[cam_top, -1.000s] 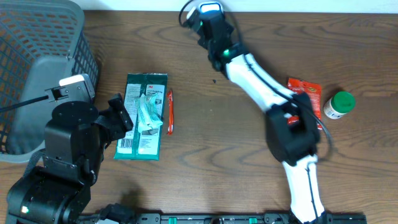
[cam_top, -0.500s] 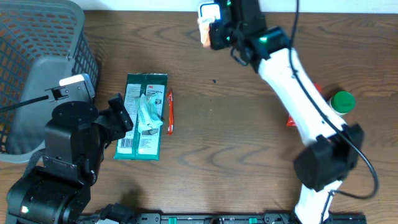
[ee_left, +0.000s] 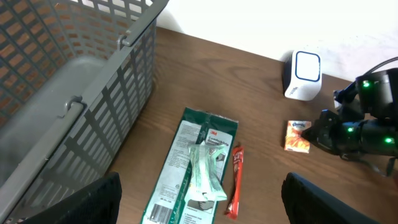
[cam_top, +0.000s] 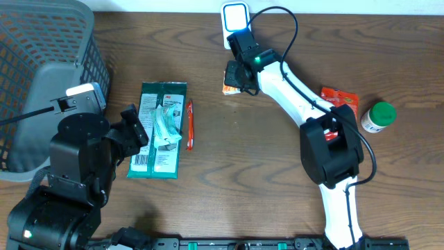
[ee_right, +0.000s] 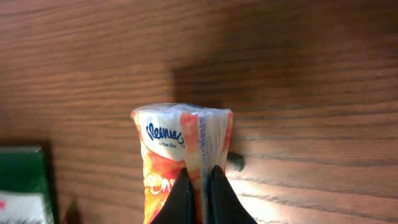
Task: Scan the item barcode
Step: 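Carry the Kleenex pack right and set it beside the snack bag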
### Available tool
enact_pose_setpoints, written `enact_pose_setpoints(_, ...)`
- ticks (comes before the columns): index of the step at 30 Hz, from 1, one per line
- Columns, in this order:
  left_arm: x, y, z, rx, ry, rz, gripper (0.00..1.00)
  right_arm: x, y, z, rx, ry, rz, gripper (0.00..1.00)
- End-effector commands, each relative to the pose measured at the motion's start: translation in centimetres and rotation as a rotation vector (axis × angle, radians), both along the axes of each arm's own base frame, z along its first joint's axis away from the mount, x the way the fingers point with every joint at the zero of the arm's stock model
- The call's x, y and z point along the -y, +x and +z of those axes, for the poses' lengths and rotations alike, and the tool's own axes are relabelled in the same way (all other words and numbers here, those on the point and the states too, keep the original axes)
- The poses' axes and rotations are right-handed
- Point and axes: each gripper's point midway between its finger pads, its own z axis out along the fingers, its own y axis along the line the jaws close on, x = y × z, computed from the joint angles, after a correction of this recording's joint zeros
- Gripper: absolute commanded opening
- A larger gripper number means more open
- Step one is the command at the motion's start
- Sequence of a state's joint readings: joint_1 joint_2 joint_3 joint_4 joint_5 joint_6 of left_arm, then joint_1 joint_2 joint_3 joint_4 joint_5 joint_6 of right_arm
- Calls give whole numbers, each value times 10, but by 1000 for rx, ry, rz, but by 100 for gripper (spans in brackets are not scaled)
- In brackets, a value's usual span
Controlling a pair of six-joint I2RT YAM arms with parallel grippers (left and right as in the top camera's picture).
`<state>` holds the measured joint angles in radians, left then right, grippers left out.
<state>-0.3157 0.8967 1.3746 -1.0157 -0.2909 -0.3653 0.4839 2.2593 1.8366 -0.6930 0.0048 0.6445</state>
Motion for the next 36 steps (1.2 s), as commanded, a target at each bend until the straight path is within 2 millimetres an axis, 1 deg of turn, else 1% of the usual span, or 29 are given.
enact_pose_setpoints(1, -3, -1, 2, 6, 12, 6, 82, 10, -1, -32, -45, -53, -64, 1)
enact_pose_setpoints(3, -3, -1, 2, 6, 12, 6, 82, 12, -5, -43, -73, -70, -63, 1)
enact_pose_setpoints(4, -3, -1, 2, 6, 12, 6, 83, 16, -9, -45, -86, -88, -67, 1)
enact_pose_setpoints(6, -3, -1, 2, 6, 12, 6, 82, 31, -11, -47, -91, -158, -92, 1)
enact_pose_setpoints(9, -3, -1, 2, 6, 12, 6, 82, 58, -13, -38, -79, -273, -136, 1)
enact_pose_setpoints(12, -3, -1, 2, 6, 12, 6, 82, 84, -22, -31, -101, -375, -164, 1)
enact_pose_setpoints(15, -3, -1, 2, 5, 12, 6, 82, 111, -35, -26, -150, -482, -170, 1)
enact_pose_setpoints(18, -3, -1, 2, 6, 12, 6, 82, 132, -49, -26, -217, -549, -166, 1)
enact_pose_setpoints(22, -3, -1, 2, 6, 12, 6, 82, 165, -72, -24, -352, -618, -143, 1)
enact_pose_setpoints(25, -3, -1, 2, 5, 12, 6, 82, 185, -85, -21, -434, -654, -98, 1)
enact_pose_setpoints(32, -3, -1, 2, 6, 12, 6, 82, 215, -98, -16, -542, -686, -13, 1)
enact_pose_setpoints(34, -3, -1, 2, 5, 12, 6, 82, 220, -95, -14, -541, -682, 14, 1)
enact_pose_setpoints(36, -3, -1, 2, 5, 12, 6, 82, 219, -93, -7, -533, -663, 46, 1)
